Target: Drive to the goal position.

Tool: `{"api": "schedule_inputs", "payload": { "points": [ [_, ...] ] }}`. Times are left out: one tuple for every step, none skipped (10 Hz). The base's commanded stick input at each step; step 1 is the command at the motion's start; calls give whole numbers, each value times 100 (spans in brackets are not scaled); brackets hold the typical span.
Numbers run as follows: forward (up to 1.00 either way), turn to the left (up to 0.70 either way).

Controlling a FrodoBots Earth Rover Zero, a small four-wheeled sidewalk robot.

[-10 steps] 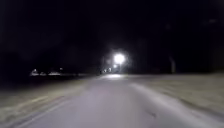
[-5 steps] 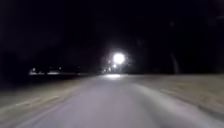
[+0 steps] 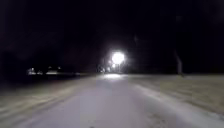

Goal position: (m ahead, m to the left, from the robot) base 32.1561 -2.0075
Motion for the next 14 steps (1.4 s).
{"api": "schedule_inputs", "payload": {
  "points": [
    [100, 0],
    [100, 0],
    [100, 0],
    [100, 0],
    [100, 0],
    [100, 0],
    [100, 0],
    [100, 0],
    [100, 0],
    [100, 0],
    [100, 0],
    [100, 0],
    [100, 0],
    [100, 0]
  ]
}}
